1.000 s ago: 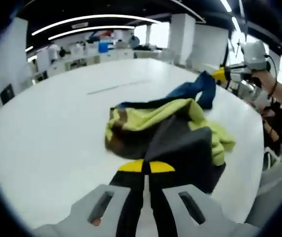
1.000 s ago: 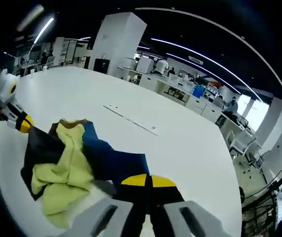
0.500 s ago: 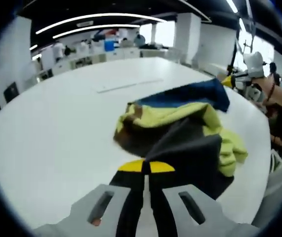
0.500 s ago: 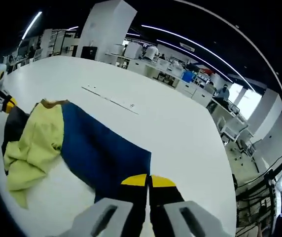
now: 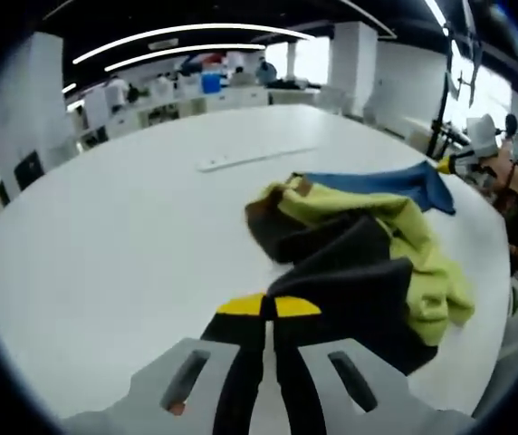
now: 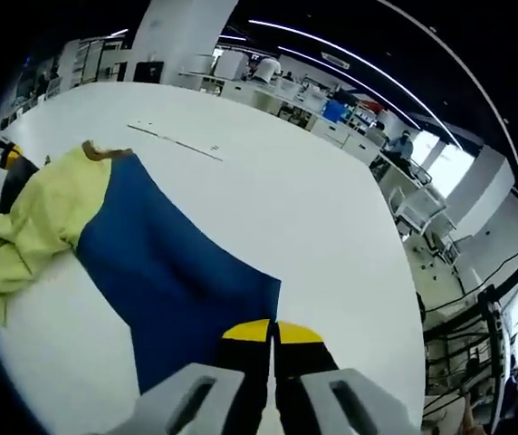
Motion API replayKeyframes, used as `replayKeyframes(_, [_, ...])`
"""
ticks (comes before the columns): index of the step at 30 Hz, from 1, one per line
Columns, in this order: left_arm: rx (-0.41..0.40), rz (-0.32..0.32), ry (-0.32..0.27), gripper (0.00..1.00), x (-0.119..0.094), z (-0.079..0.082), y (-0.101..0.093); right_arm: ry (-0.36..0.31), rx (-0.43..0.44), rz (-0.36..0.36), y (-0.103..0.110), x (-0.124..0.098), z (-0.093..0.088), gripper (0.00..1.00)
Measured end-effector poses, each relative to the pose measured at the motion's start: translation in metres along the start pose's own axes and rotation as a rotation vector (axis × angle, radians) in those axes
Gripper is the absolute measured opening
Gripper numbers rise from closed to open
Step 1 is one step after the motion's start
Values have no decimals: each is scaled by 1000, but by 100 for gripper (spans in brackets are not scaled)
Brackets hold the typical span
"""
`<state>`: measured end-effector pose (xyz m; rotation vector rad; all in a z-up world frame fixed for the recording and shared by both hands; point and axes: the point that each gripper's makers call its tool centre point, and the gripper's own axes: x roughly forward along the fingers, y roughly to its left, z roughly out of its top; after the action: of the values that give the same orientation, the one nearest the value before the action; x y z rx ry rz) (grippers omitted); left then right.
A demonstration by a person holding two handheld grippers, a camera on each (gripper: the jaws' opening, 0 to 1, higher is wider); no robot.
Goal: Fold the garment on the visible template until the final outline fits inside the template.
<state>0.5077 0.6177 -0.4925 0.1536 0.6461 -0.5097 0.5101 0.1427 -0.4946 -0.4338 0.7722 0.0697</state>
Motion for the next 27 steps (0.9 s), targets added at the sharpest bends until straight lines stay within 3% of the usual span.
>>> replayKeyframes(5, [-59,7,-23,0,3,5,12,26,19,7,-8,3,-10,0])
replayKeyframes(9, [-26,37,-9,0,5,6,23,23,42,3,-14,1,-11,0])
replayKeyframes(24, [-16,122,6,0,9,8,61,55,114,-26,-32,7,-21,0])
replayKeyframes(27, [-77,122,-15,0,11,11,68,59,133,-24,-38,9,-23,0])
